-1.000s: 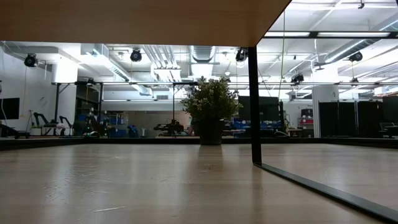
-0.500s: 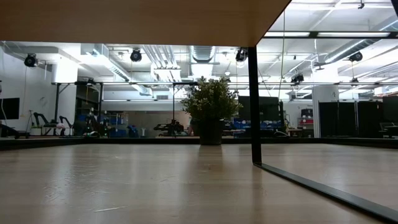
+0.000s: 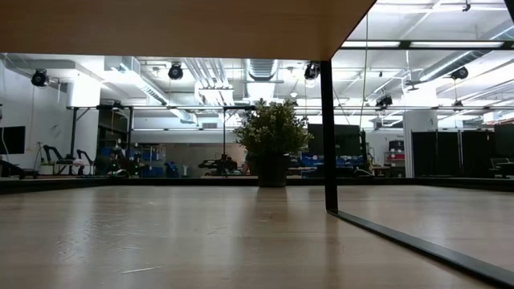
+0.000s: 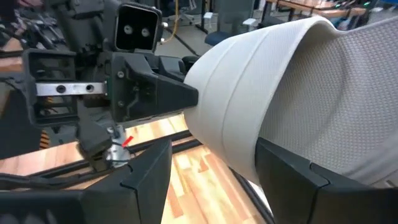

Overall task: Pick and place slides into the shelf
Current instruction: Put the gray slipper on the shelf

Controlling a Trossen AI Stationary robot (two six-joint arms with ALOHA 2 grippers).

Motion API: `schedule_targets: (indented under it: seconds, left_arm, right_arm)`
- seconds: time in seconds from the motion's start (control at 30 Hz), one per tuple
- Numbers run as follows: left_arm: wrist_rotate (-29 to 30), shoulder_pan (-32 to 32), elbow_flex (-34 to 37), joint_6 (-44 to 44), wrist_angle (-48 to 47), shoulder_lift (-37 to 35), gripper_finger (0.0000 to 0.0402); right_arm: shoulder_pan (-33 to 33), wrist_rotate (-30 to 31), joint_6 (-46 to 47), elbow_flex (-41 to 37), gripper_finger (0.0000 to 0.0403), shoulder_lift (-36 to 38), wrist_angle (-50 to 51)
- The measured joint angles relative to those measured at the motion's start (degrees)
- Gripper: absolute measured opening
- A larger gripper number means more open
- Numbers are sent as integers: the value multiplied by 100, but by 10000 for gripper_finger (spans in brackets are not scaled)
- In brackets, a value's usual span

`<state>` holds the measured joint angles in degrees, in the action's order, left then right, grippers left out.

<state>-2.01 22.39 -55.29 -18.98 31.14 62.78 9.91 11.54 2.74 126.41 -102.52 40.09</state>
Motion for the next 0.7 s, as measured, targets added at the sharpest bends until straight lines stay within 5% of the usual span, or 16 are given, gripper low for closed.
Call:
schedule_targets:
  seconds: [0.43,0.7]
  left_arm:
    - [-65,-2,37,-14,115,59,0]
    - [-115,-11,37,-26,132,59,0]
  right_arm:
    - [98,-53,26,-13,206,-223,22]
    - [152,-95,204,-17,138,-211,-35]
